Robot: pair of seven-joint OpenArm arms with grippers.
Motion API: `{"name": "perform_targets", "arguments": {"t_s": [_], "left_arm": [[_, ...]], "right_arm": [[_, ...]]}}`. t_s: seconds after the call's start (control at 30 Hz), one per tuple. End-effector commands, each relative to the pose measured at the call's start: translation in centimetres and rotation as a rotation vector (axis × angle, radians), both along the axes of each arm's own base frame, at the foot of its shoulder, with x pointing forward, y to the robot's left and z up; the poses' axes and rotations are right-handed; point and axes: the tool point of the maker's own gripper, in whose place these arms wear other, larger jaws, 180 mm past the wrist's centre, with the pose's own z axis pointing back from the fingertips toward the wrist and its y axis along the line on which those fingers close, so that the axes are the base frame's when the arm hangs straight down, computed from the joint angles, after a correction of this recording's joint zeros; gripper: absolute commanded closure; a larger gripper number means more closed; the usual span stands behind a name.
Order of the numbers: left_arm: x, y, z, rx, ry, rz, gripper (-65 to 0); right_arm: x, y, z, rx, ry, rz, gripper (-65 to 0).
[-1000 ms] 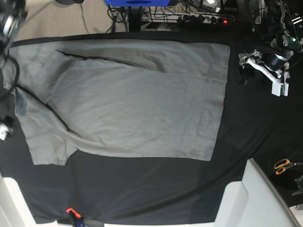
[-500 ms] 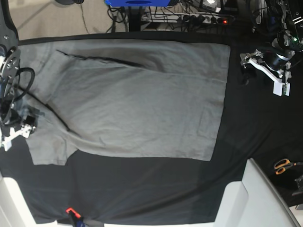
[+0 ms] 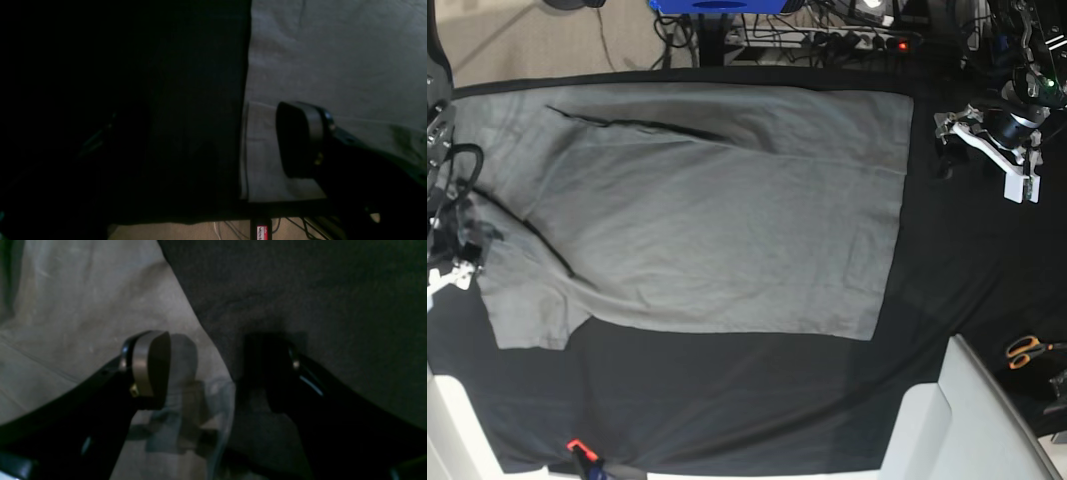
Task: Fold the T-shirt properly
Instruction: 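Grasp the shirt's side edge by the sleeve with the right gripper, then move the left gripper along the shirt and grasp the opposite side edge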
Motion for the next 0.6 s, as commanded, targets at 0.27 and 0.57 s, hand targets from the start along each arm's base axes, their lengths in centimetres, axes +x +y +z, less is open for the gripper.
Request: {"name": "perform_targets", "arguments": {"t_s": [0.27,0.57], "left_arm": [[0.7,0.7,1.2,0.019,-0.036,-0.009,-57.1],[0.7,0.7,1.3,0.019,-0.038,-0.009,-57.1]], "right_arm": [[2.3,2.0,0.8,-0.033,-0.023,0.088,-40.4],[2.3,2.0,0.8,-0.037,-0.023,0.094,-18.2]]}}
